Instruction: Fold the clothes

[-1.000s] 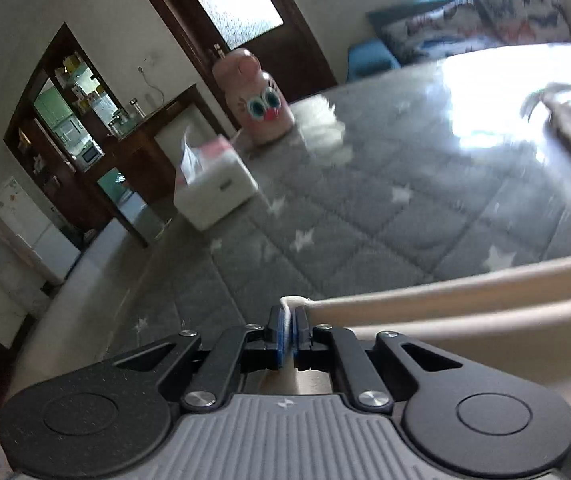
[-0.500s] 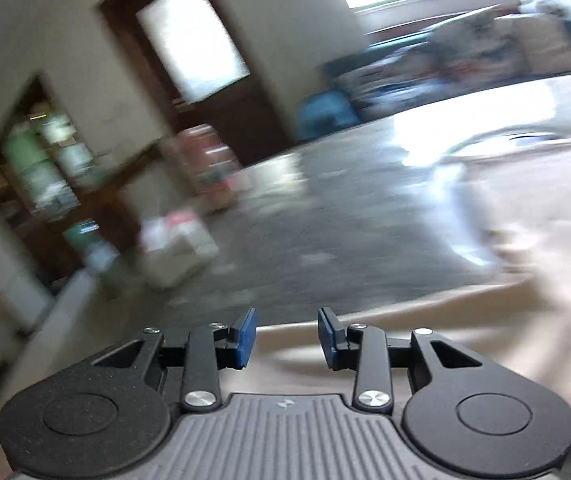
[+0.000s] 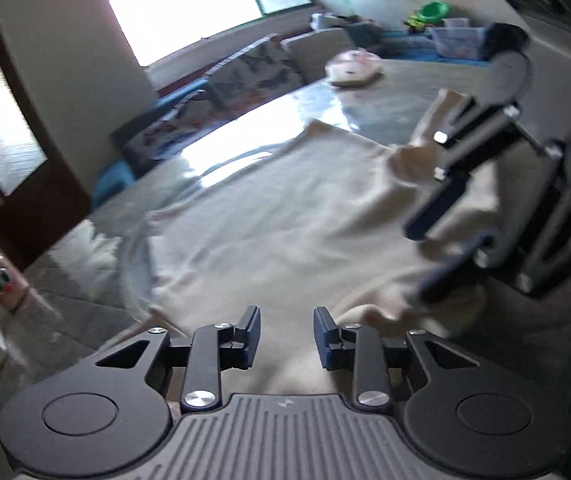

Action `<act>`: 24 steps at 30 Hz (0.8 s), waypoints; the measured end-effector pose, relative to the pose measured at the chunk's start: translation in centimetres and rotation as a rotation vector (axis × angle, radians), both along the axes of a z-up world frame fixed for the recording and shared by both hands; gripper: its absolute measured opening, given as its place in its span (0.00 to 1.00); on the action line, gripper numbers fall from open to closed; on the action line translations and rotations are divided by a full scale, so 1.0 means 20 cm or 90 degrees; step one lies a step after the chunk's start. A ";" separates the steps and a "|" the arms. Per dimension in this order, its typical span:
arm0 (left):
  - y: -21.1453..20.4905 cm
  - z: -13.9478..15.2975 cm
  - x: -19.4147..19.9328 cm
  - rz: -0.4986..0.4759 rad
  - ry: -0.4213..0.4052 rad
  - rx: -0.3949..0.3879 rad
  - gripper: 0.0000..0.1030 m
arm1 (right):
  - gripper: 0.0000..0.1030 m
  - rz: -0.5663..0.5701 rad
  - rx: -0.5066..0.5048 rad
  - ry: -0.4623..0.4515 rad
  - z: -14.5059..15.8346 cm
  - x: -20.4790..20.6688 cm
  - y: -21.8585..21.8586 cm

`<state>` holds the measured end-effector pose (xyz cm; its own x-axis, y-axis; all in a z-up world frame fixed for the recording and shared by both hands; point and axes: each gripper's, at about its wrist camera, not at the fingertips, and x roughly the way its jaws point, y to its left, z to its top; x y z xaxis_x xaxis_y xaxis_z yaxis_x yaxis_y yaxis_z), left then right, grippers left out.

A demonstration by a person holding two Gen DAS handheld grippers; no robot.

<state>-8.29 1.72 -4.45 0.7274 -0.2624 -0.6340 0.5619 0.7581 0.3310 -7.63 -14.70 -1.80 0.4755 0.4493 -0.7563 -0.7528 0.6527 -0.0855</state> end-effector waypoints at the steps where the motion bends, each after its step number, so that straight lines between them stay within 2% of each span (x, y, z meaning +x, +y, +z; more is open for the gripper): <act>1: 0.00 -0.01 -0.02 -0.009 0.006 -0.001 0.27 | 0.39 0.003 0.001 0.007 0.00 -0.01 -0.01; 2: 0.00 -0.02 -0.03 -0.009 0.008 -0.006 0.22 | 0.39 0.006 0.001 0.014 -0.01 -0.02 -0.01; 4: -0.01 -0.01 -0.07 -0.007 0.020 -0.019 0.19 | 0.39 0.012 0.002 0.028 -0.01 -0.04 -0.03; 10: 0.00 0.03 -0.09 -0.024 0.049 -0.035 0.19 | 0.39 0.024 0.019 0.072 0.02 -0.10 -0.11; 13: 0.03 0.08 -0.05 -0.018 0.054 -0.039 0.24 | 0.39 -0.015 0.062 0.077 0.07 -0.07 -0.21; 15: 0.05 0.13 0.00 -0.013 0.061 -0.061 0.24 | 0.39 -0.071 0.091 0.076 0.10 -0.02 -0.31; 19: 0.03 0.22 0.04 -0.016 0.057 -0.094 0.26 | 0.39 -0.202 0.109 0.054 0.08 0.09 -0.52; 24: -0.10 0.21 0.07 -0.038 0.063 -0.113 0.26 | 0.39 -0.325 0.105 0.040 0.01 0.19 -0.73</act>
